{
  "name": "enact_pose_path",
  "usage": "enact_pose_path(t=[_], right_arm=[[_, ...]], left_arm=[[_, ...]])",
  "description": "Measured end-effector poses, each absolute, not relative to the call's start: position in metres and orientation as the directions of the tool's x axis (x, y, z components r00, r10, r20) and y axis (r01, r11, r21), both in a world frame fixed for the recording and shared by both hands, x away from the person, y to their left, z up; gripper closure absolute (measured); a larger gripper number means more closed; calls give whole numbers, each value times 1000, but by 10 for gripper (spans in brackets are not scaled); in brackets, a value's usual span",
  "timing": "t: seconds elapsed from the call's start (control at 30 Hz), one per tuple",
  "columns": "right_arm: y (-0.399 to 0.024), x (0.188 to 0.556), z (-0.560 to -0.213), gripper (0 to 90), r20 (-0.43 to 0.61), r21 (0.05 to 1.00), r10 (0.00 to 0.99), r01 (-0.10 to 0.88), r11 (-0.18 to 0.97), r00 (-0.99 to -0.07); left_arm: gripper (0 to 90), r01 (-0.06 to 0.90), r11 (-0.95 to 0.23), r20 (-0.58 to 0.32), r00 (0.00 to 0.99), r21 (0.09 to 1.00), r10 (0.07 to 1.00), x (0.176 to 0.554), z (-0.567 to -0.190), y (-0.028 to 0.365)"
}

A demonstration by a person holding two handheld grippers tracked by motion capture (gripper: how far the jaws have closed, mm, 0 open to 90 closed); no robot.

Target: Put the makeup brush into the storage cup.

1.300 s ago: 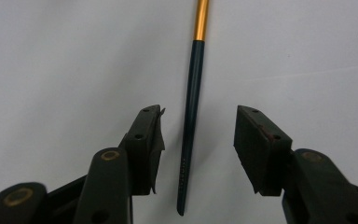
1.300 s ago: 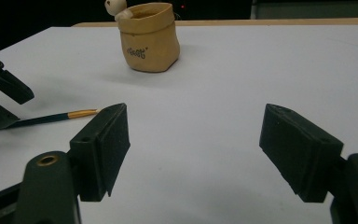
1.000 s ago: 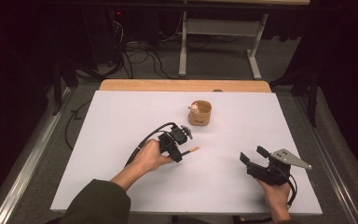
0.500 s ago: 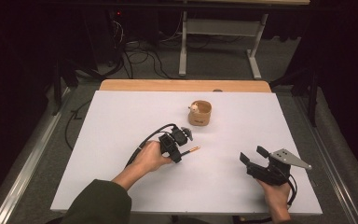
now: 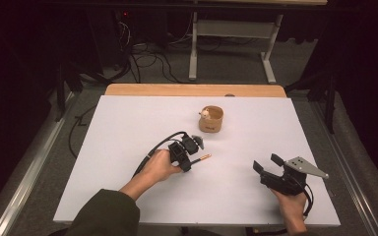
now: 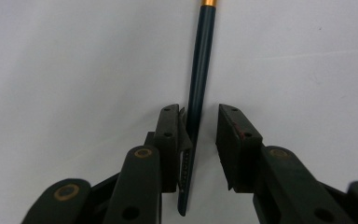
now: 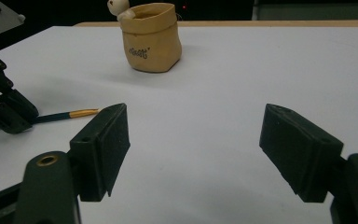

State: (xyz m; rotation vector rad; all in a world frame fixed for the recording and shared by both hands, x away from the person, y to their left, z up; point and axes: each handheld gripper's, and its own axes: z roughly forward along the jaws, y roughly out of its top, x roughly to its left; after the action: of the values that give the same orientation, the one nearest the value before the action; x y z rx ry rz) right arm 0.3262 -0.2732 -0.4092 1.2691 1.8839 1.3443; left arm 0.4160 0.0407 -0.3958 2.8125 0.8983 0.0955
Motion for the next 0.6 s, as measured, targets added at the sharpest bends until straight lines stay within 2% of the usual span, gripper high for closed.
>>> enact_pose_path(t=[0.23, 0.4, 0.6], right_arm=[[-273, 326, -409, 260, 111, 915, 888, 396, 85, -447], [-273, 326, -409, 261, 112, 914, 888, 397, 84, -445], [-272, 327, -409, 260, 109, 913, 891, 399, 87, -442]], left_arm=[[755, 564, -803, -4, 819, 193, 574, 416, -396, 40], [821, 565, -802, -13, 819, 195, 574, 418, -396, 42], [831, 560, -806, -4, 821, 191, 570, 418, -396, 40]])
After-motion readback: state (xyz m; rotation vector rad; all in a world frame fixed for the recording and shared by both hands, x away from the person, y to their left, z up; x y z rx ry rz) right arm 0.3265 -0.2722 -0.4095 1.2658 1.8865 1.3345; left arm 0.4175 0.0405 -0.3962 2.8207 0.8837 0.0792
